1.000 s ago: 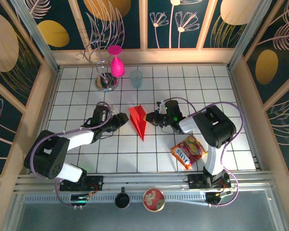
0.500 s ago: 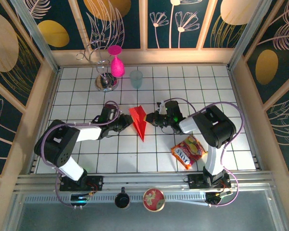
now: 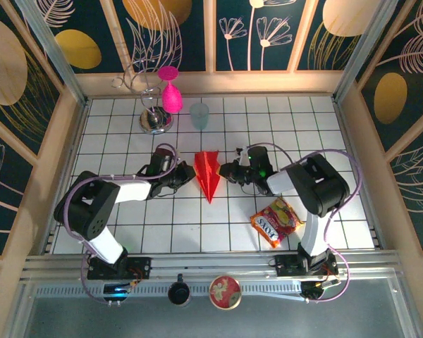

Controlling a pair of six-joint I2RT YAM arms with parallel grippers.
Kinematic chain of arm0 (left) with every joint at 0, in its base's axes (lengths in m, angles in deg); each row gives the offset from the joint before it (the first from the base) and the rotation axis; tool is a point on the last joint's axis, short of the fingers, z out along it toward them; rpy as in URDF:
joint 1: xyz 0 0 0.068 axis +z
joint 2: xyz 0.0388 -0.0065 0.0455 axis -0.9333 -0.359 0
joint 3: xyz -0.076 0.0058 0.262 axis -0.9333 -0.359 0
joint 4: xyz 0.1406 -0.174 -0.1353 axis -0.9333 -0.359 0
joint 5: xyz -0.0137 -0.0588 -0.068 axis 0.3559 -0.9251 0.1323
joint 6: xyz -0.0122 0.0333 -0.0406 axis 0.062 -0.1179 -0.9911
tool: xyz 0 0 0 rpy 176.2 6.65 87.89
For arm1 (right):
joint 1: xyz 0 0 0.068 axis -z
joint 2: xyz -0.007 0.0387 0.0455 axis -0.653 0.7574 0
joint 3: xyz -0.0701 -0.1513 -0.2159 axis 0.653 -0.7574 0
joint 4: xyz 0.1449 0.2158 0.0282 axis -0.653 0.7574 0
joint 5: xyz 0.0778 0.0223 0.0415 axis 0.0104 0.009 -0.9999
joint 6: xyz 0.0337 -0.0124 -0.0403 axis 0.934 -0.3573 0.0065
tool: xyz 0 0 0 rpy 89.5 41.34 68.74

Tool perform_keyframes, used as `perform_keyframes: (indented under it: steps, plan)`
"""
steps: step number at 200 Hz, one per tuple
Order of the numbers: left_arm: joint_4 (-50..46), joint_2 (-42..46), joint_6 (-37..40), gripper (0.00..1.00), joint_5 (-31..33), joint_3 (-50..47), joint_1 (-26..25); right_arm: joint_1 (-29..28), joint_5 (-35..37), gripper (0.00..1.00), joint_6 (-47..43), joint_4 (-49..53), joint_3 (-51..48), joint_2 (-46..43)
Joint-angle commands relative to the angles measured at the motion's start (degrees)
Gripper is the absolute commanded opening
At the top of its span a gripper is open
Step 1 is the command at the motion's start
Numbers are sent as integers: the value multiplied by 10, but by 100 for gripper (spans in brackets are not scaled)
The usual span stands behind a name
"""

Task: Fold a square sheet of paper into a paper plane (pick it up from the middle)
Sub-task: Move the paper plane to the top-center of the table.

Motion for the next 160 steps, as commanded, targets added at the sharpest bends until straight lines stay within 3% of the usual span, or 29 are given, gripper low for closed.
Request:
perform_keyframes:
  steps: [1, 42, 124, 160]
  plan:
    - [-10, 29, 18, 0, 25, 7, -2, 11, 11, 0, -25, 15, -6, -37]
    - [3, 34, 13, 0, 34, -15, -2, 18, 29, 0, -31, 26, -18, -39]
    - [48, -13, -2, 0, -9, -27, -1, 18, 35, 0, -33, 48, -14, -11]
    - [45, -13, 2, 0, -22, -17, -2, 17, 58, 13, -50, 126, 9, -28]
